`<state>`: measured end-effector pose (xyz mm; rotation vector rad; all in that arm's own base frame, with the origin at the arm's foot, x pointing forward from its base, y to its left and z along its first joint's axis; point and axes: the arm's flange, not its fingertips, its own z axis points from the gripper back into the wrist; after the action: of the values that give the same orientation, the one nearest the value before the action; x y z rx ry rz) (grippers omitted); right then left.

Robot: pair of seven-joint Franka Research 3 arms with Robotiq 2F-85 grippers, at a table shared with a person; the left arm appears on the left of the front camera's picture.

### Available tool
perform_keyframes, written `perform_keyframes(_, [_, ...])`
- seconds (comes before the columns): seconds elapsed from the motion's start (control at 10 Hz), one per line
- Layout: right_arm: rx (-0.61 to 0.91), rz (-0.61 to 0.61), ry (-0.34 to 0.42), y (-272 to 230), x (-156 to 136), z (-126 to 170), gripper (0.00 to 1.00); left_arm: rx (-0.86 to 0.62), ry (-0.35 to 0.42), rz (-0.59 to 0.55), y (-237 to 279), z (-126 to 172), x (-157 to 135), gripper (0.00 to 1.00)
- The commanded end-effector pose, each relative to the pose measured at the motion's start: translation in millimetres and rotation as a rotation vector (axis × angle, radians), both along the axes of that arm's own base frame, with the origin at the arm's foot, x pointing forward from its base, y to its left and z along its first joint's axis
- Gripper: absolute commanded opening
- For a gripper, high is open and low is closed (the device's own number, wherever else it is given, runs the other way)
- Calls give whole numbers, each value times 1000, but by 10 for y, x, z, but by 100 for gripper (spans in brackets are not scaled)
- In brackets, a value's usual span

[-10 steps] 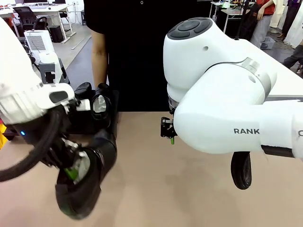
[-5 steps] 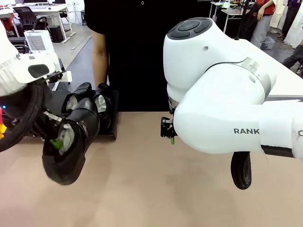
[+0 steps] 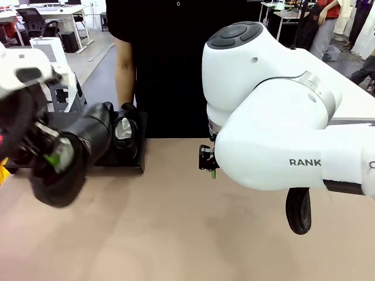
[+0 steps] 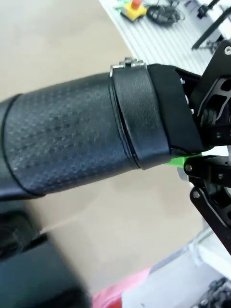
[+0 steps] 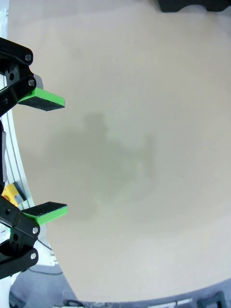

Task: Organize the shoes by placing them on the stand.
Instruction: Place the Shoe from the middle of the table onto the Shoes Stand.

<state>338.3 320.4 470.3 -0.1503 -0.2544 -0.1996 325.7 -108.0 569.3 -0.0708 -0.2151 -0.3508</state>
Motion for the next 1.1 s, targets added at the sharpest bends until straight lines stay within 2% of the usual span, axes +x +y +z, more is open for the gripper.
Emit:
perform_keyframes(0.0, [-9,17,2,-1,40,43,100,9,-61,-98,290,235,168,0])
perform_keyframes(0.2, [-9,17,2,-1,40,43,100,106,-104,-60,617,348,376,0])
perform_keyframes(0.4, [-9,17,2,-1,40,43,100,96,-81,-77,1024,331,663,0])
perform_keyframes(0.5, [-9,17,2,-1,40,43,100,83,-88,-40,1168,293,774,0])
perform_keyframes(0.6, [-9,17,2,-1,40,43,100,62,-133,44,1206,273,799,0])
perform_keyframes(0.7, [-9,17,2,-1,40,43,100,89,-74,-42,1077,236,639,0])
perform_keyframes(0.9, [-9,17,2,-1,40,43,100,89,-74,-42,1077,236,639,0])
perform_keyframes(1.0, [-9,17,2,-1,40,43,100,85,-72,-20,1175,166,752,0])
